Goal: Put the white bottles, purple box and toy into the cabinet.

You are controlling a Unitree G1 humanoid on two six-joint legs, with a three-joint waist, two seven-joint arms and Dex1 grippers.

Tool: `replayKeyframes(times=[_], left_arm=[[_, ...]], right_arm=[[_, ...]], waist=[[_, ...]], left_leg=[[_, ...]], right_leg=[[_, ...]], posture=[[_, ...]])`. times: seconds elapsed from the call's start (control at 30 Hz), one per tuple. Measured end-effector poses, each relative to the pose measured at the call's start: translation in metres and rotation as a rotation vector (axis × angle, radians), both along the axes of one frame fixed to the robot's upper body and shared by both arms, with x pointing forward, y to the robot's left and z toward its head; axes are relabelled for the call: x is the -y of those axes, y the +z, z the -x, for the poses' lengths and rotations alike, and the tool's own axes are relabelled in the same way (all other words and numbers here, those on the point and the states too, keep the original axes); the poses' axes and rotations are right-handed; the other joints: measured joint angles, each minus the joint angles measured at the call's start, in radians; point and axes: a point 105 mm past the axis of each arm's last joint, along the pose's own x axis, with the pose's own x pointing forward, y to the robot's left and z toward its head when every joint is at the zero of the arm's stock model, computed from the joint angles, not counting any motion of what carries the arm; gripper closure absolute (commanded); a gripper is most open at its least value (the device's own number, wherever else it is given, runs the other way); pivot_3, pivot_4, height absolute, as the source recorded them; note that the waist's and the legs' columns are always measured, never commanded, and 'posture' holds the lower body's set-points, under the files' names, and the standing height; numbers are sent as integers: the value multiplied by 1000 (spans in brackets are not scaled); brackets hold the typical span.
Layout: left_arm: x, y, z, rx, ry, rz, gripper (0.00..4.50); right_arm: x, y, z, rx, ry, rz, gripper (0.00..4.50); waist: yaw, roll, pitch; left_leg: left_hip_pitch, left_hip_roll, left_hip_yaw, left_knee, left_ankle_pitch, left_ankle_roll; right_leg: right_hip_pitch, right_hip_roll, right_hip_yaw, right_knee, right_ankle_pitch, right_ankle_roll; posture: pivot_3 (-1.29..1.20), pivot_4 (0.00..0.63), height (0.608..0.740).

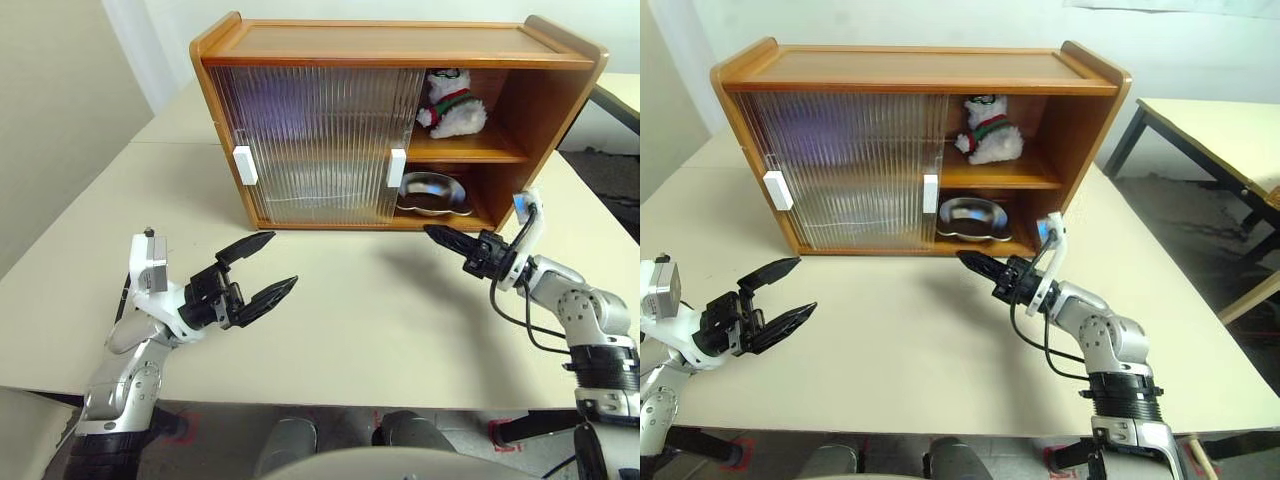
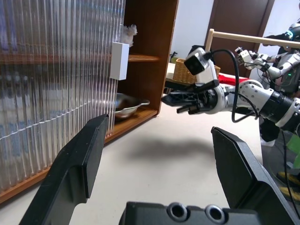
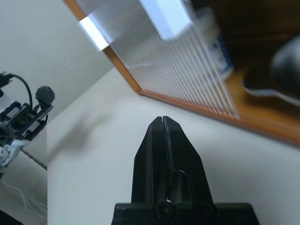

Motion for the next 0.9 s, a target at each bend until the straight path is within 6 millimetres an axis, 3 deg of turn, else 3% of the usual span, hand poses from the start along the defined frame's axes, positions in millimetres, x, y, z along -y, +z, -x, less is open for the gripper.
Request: replayKeyframes(times=[0.37,0.77,0.9], left_arm=[[0,1,-1,5,-1,1,0],[0,0,-1,5,1,0,0],[0,1,-1,8,2,0,0]], right_arm=[[-60,42,-23,109,-8,-62,4468],[-93,57,-36,132,-69,-98,4468],[-96,56,-43,137,-101,-76,4468]], waist=[[3,0,0],[6,0,0],[8,0,0]], left_leg=[[1,4,-6,-1,0,0],[-1,9,-6,-4,0,0],[-1,10,-6,-4,0,0]], right_leg=[[-5,0,-1,0,2,-7],[-6,3,-3,0,3,-12],[-10,2,-3,0,3,-12]], posture=[[27,0,740],[32,0,740],[38,0,740]])
